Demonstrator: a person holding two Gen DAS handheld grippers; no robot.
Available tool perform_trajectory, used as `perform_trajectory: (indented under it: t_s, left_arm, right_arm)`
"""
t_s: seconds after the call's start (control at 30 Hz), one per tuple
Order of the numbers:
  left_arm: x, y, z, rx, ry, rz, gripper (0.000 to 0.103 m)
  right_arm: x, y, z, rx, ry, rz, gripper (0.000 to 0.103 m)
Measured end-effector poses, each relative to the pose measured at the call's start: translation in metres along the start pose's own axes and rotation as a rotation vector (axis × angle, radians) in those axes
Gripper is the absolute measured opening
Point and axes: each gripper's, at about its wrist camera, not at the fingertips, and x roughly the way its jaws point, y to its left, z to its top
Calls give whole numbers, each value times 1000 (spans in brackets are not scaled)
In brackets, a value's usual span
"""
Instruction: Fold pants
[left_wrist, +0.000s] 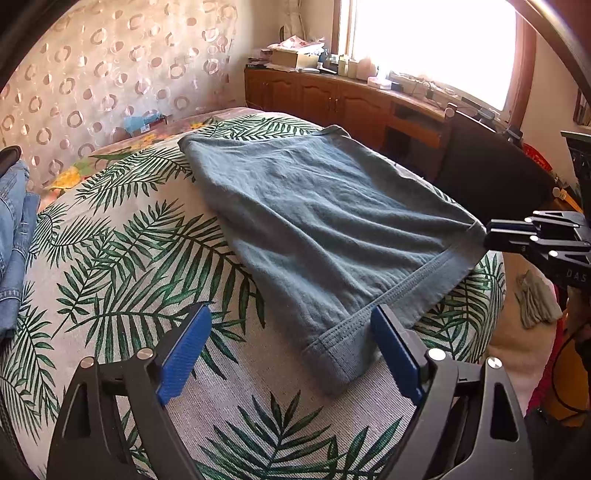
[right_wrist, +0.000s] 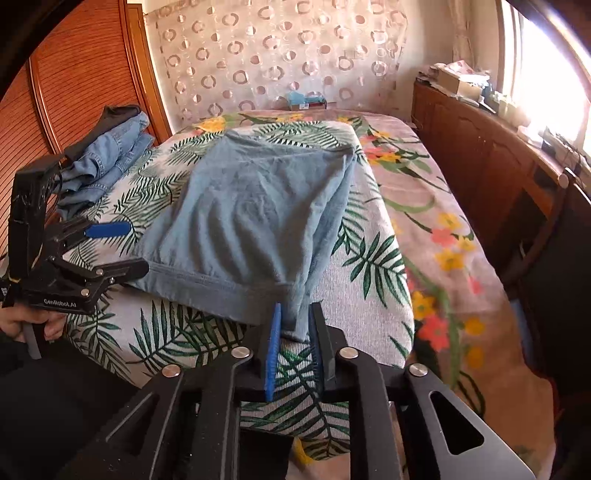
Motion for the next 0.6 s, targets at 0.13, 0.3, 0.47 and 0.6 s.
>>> perform_trajectory:
  t_s: [0.13,0.3,0.47,0.6]
  left_arm:
    - [0,1,-2,-7,13,-21,77]
    - [3,-1,-5,-16,33,-50,67]
    - [3,0,-6,-19,40,-54,67]
    - [2,-1,-7,-19,41,-51,67]
  right_arm:
    - [1,1,4,5,-26,0,24]
    - [19,-1,0,20,8,4,24]
    - [27,-3,-11,24,35,-4,24]
    - [28,-4,-11,39,29,2,24]
